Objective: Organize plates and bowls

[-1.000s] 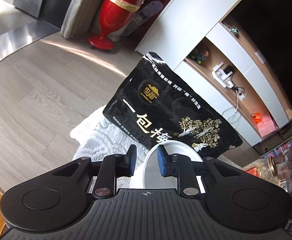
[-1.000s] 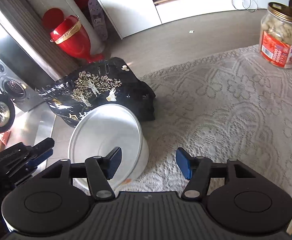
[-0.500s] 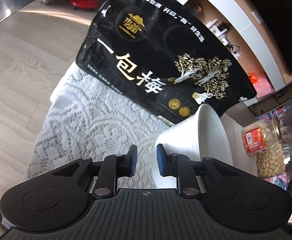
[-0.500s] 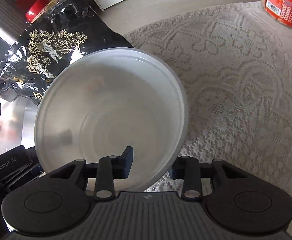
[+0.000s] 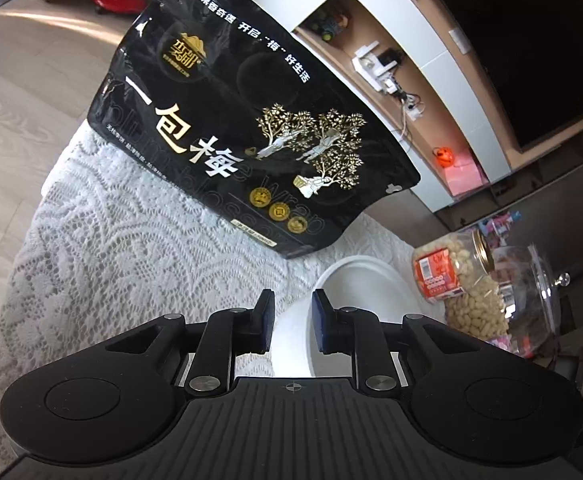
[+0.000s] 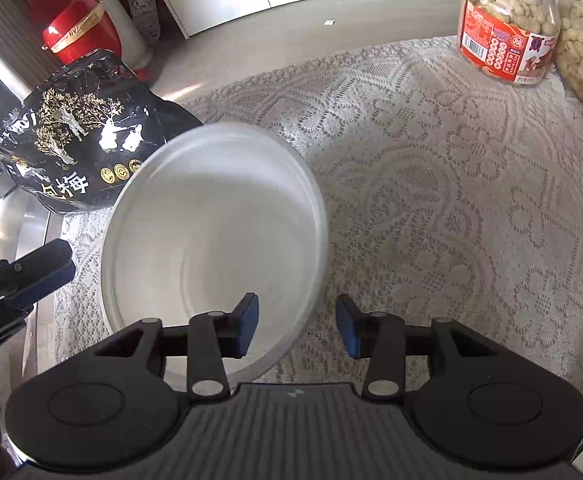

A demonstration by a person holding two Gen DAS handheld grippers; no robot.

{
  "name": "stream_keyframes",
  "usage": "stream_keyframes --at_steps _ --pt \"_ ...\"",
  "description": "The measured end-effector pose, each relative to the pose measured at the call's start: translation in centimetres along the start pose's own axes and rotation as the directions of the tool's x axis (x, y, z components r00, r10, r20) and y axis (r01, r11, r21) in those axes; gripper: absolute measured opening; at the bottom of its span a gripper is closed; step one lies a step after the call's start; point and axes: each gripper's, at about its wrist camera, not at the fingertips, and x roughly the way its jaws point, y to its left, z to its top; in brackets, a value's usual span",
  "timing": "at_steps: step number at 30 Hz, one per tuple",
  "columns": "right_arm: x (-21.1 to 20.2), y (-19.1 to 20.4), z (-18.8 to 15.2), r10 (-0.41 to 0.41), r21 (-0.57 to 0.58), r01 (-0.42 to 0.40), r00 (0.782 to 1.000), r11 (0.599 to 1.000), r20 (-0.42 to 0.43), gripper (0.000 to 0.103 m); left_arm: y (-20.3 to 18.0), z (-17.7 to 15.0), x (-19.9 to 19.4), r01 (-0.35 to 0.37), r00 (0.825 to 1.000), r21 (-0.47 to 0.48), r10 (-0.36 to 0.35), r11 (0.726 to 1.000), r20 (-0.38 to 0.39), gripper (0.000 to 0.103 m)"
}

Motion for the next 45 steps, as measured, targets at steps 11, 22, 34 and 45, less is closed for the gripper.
stream_keyframes --at_steps 11,22,34,45 --pt "-2.3 -3.0 0.1 -0.035 -0.042 0.041 0.990 0.998 0.136 0.061 -5.2 -2.1 2.6 -0.004 1.000 0.248 0.000 0.969 0.018 0.023" --pt "1.0 -2.9 -0.5 0.063 0.063 -0.065 0.998 0.996 0.031 0.049 -5.5 -2.2 2.3 -0.020 0.999 0.230 0.027 0.973 -0.026 0.018" --pt "-1.8 -3.8 -0.1 0.014 0.037 -0.019 0.992 0.999 0.127 0.054 -6.4 -3.3 3.9 -0.205 0.978 0.375 0.207 0.904 0.036 0.020" --pt "-1.0 -2.5 -1.6 0.033 0.023 -0.035 0.997 0.999 0.067 0.040 -6.5 -4.3 7.3 -0.086 0.964 0.306 0.156 0.948 -0.214 0.035"
